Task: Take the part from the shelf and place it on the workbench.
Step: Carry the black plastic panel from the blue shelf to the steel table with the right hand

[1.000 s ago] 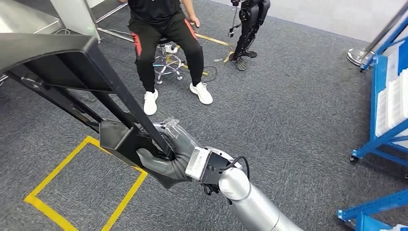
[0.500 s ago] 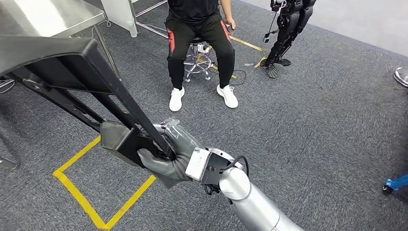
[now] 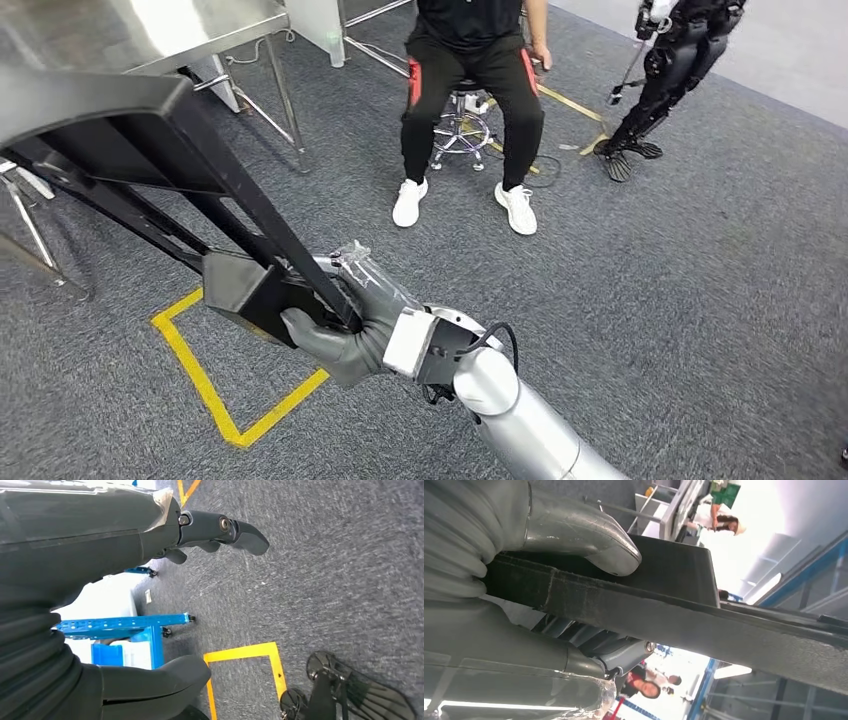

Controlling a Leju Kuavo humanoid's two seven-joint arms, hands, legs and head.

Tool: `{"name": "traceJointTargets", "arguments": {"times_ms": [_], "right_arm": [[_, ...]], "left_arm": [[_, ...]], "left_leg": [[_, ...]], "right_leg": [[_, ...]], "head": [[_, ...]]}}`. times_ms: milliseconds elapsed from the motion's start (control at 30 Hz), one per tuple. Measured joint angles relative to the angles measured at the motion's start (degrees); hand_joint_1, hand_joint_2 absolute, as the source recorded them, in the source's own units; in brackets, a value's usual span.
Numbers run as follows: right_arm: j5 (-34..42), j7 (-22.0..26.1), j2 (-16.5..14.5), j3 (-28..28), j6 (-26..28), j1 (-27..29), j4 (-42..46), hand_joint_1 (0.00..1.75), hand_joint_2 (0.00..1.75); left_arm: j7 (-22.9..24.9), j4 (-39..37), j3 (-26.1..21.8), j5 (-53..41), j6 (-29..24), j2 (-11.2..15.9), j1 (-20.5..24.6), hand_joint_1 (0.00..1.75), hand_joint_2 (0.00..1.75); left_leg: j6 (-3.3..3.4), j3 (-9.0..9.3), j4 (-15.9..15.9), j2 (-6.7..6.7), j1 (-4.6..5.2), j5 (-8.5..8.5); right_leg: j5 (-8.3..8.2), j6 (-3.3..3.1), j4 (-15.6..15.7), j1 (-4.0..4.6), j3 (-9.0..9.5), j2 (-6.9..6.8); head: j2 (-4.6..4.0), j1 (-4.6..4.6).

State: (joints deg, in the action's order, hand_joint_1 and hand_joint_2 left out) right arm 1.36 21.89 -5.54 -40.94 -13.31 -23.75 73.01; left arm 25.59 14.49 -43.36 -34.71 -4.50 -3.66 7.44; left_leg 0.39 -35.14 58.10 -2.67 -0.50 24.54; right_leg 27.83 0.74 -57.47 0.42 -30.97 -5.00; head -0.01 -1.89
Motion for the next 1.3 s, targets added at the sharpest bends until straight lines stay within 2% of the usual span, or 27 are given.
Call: {"name": "traceJointTargets", "arguments": {"times_ms": [67, 133, 200, 233, 267, 300, 367, 400, 433, 500, 533, 600, 633, 667, 700, 733, 767, 800, 867, 900, 933, 1033, 1100, 1167, 1233, 1267, 1300], "right_arm": [[0.0, 0.0, -0.1, 0.0, 0.0, -0.1, 0.0, 1.75, 1.75], [0.0, 0.1, 0.1, 0.2, 0.0, 0.0, 0.0, 1.75, 1.75], [0.0, 0.1, 0.3, 0.3, 0.0, 0.2, 0.0, 1.75, 1.75], [0.0, 0.1, 0.4, 0.3, 0.0, 0.3, 0.0, 1.75, 1.75], [0.0, 0.0, 0.4, 0.3, 0.0, 0.4, 0.0, 1.75, 1.75], [0.0, 0.0, 0.4, 0.3, 0.1, 0.4, 0.0, 1.75, 1.75], [0.0, 0.0, 0.5, 0.4, 0.1, 0.4, 0.0, 1.75, 1.75], [0.0, 0.0, 0.5, 0.4, 0.1, 0.5, 0.0, 1.75, 1.75], [0.0, 0.0, 0.5, 0.5, 0.1, 0.5, 0.0, 1.75, 1.75], [0.0, 0.0, 0.5, 0.5, 0.1, 0.5, 0.0, 1.75, 1.75], [0.0, 0.0, 0.4, 0.6, 0.2, 0.5, 0.1, 1.75, 1.75], [0.0, 0.0, 0.1, 0.7, 0.2, 0.5, 0.1, 1.75, 1.75], [-0.1, 0.0, 0.1, 0.7, 0.2, 0.6, 0.2, 1.75, 1.75], [-0.1, 0.0, 0.0, 0.8, 0.3, 0.7, 0.2, 1.75, 1.75], [-0.1, -0.1, 0.1, 0.9, 0.4, 0.8, 0.2, 1.75, 1.75], [-0.2, -0.1, 0.1, 0.9, 0.4, 1.0, 0.2, 1.75, 1.75], [-0.2, -0.1, 0.1, 0.9, 0.5, 1.1, 0.2, 1.75, 1.75], [-0.2, -0.2, 0.1, 0.9, 0.5, 1.1, 0.2, 1.75, 1.75], [-0.3, -0.2, 0.0, 1.0, 0.5, 1.2, 0.2, 1.75, 1.75], [-0.3, -0.2, 0.0, 1.0, 0.6, 1.2, 0.2, 1.75, 1.75], [-0.4, -0.2, 0.0, 1.0, 0.6, 1.2, 0.3, 1.75, 1.75], [-0.6, -0.2, 0.0, 1.1, 0.6, 1.2, 0.5, 1.75, 1.75], [-0.7, -0.2, 0.0, 1.2, 0.6, 1.2, 0.8, 1.75, 1.75], [-0.9, -0.3, 0.2, 1.3, 0.7, 1.3, 0.9, 1.75, 1.75], [-0.7, -0.2, 0.5, 1.4, 0.7, 1.7, 1.0, 1.75, 1.75], [-0.5, -0.2, 0.6, 1.4, 0.6, 1.9, 1.0, 1.75, 1.75], [-0.3, -0.2, 0.6, 1.5, 0.6, 2.0, 1.0, 1.75, 1.75]], "left_arm": [[0.0, 0.0, 0.0, 0.0, 0.0, 0.0, 0.0, 0.00, 1.75], [0.0, 0.0, -0.1, 0.0, 0.0, 0.0, 0.1, 0.00, 1.75], [0.0, 0.0, -0.1, 0.0, 0.0, 0.0, 0.1, 0.00, 1.75], [0.0, 0.0, -0.1, 0.1, 0.0, -0.1, 0.1, 0.00, 1.75], [0.0, 0.0, -0.1, 0.1, 0.0, -0.1, 0.0, 0.00, 1.75], [0.0, 0.0, -0.1, 0.1, 0.0, -0.1, 0.0, 0.00, 1.75], [0.0, 0.0, -0.1, 0.1, 0.1, -0.2, 0.0, 0.00, 1.75], [0.0, 0.0, -0.1, 0.2, 0.2, -0.2, 0.0, 0.00, 1.75], [0.0, 0.0, -0.1, 0.3, 0.2, -0.3, 0.0, 0.00, 1.75], [0.0, 0.0, -0.2, 0.4, 0.4, -0.3, -0.2, 0.00, 1.75], [0.0, 0.0, -0.3, 0.4, 0.4, -0.3, -0.2, 0.00, 1.75], [0.0, 0.0, -0.4, 0.4, 0.5, -0.3, -0.3, 0.00, 1.75], [0.0, 0.0, -0.5, 0.4, 0.6, -0.3, -0.2, 0.00, 1.75], [0.0, 0.0, -0.5, 0.5, 0.7, -0.3, -0.2, 0.00, 1.75], [0.0, 0.0, -0.6, 0.5, 0.9, -0.3, -0.2, 0.00, 1.75], [0.0, 0.0, -0.6, 0.5, 1.0, -0.3, -0.2, 0.00, 1.75], [0.0, 0.0, -0.6, 0.6, 1.0, -0.3, -0.3, 0.00, 1.75], [0.0, 0.0, -0.6, 0.6, 1.0, -0.3, -0.3, 0.00, 1.75], [0.0, 0.0, -0.6, 0.6, 1.1, -0.3, -0.2, 0.00, 1.75], [0.0, 0.1, -0.6, 0.6, 1.2, -0.2, -0.1, 0.00, 1.75], [0.0, 0.1, -0.6, 0.6, 1.2, -0.3, 0.0, 0.00, 1.75], [0.0, 0.1, -0.7, 0.6, 1.4, -0.3, 0.1, 0.00, 1.75], [0.0, 0.1, -0.8, 0.7, 1.5, -0.4, 0.1, 0.00, 1.75], [0.0, 0.1, -0.9, 0.8, 1.5, -0.4, 0.3, 0.00, 1.75], [0.0, 0.1, -0.9, 0.8, 1.5, -0.5, 0.3, 0.00, 1.75], [0.0, 0.1, -1.0, 0.8, 1.5, -0.5, 0.3, 0.00, 1.75], [0.0, 0.1, -1.0, 0.8, 1.6, -0.6, 0.3, 0.00, 1.75]], "left_leg": [[0.80, 0.12, -0.3, 1.11, -0.19, -0.30], [1.33, 0.11, -0.5, 2.20, -0.35, -0.49], [1.50, -0.06, -0.4, 3.52, -0.33, -0.55], [1.51, -0.11, -0.4, 4.22, -0.32, -0.57], [1.50, -0.09, -0.4, 4.95, -0.31, -0.59], [1.45, -0.02, -0.4, 5.69, -0.31, -0.61], [1.19, 0.03, -0.3, 7.06, -0.23, -0.67], [0.94, -0.08, -0.3, 7.62, -0.17, -0.75], [0.63, -0.26, -0.3, 8.12, -0.14, -0.87], [-0.09, -0.56, -0.4, 8.98, -0.23, -1.17], [-0.39, -0.71, -0.3, 8.63, -0.26, -1.05], [-0.87, -2.03, 2.5, 6.24, -0.23, 0.79], [-1.03, -3.54, 5.7, 4.66, -0.24, 2.55], [-1.21, -5.42, 9.6, 3.72, -0.29, 4.41], [-1.39, -7.20, 13.2, 3.31, -0.37, 5.81], [-1.54, -8.28, 15.4, 3.13, -0.48, 6.31], [-1.66, -8.24, 15.4, 2.93, -0.59, 5.76], [-1.72, -6.94, 13.1, 2.51, -0.70, 4.26], [-1.61, -2.53, 5.2, 0.39, -0.63, 1.02], [-1.37, -0.86, 2.1, -0.45, -0.49, 0.10], [-1.06, -0.02, 0.5, -0.92, -0.30, -0.16], [0.07, 0.03, -0.2, 0.53, -0.04, -0.22], [0.84, 0.19, -0.5, 1.56, -0.31, -0.52], [1.34, 0.14, -0.6, 2.53, -0.46, -0.70], [1.46, 0.02, -0.6, 3.53, -0.46, -0.76], [1.45, 0.02, -0.5, 3.98, -0.47, -0.76], [1.44, 0.07, -0.5, 4.38, -0.50, -0.75]], "right_leg": [[1.20, 0.40, -1.7, -0.24, -0.64, 1.39], [4.14, 0.27, -7.8, -0.47, -3.40, 3.71], [6.83, 0.20, -15.2, -0.52, -7.03, 4.47], [7.08, 0.42, -16.8, -0.53, -7.90, 4.57], [6.37, 0.76, -16.0, -0.57, -7.63, 4.68], [4.87, 1.15, -13.1, -0.62, -6.26, 4.96], [1.49, 1.53, -4.8, -0.75, -2.40, 7.18], [0.44, 1.41, -2.0, -0.78, -1.07, 8.13], [-0.06, 1.16, -0.6, -0.74, -0.41, 8.82], [-0.33, 0.48, -0.3, -0.72, -0.22, 8.15], [-0.50, 0.09, -0.1, -0.83, -0.12, 7.66], [-0.77, -0.75, 0.4, -1.13, 0.14, 6.50], [-0.77, -1.07, 0.4, -1.10, 0.22, 5.84], [-0.70, -1.27, 0.4, -1.02, 0.22, 5.18], [-0.65, -1.37, 0.4, -0.93, 0.20, 4.50], [-0.60, -1.41, 0.4, -0.89, 0.18, 3.83], [-0.55, -1.44, 0.4, -0.87, 0.20, 3.21], [-0.47, -1.41, 0.4, -0.86, 0.28, 2.62], [-0.15, -1.12, 0.3, -0.63, 0.49, 1.58], [0.05, -0.84, 0.2, -0.39, 0.57, 1.11], [0.21, -0.58, 0.2, -0.14, 0.63, 0.66], [0.62, 0.24, 0.2, 0.02, 0.82, -0.41], [2.18, 0.50, -2.3, -0.20, -0.26, 1.23], [5.25, 0.32, -9.4, -0.44, -3.66, 3.68], [7.28, 0.50, -16.3, -0.54, -7.31, 4.53], [7.05, 0.85, -17.1, -0.61, -7.98, 4.65], [5.88, 1.33, -15.4, -0.72, -7.45, 4.69]], "head": [[-0.01, -0.03], [-0.01, -0.06], [-0.01, -0.05], [-0.01, -0.06], [-0.01, -0.06], [-0.01, -0.06], [-0.01, -0.04], [-0.01, -0.04], [-0.01, -0.02], [-0.01, 0.00], [-0.01, 0.03], [-0.01, 0.18], [-0.01, 0.25], [-0.01, 0.31], [-0.01, 0.31], [-0.01, 0.31], [-0.01, 0.31], [-0.01, 0.31], [-0.01, 0.33], [-0.01, 0.25], [-0.01, 0.19], [0.00, 0.04], [-0.01, 0.01], [-0.01, -0.03], [0.00, -0.03], [0.00, -0.03], [-0.01, -0.03]]}}
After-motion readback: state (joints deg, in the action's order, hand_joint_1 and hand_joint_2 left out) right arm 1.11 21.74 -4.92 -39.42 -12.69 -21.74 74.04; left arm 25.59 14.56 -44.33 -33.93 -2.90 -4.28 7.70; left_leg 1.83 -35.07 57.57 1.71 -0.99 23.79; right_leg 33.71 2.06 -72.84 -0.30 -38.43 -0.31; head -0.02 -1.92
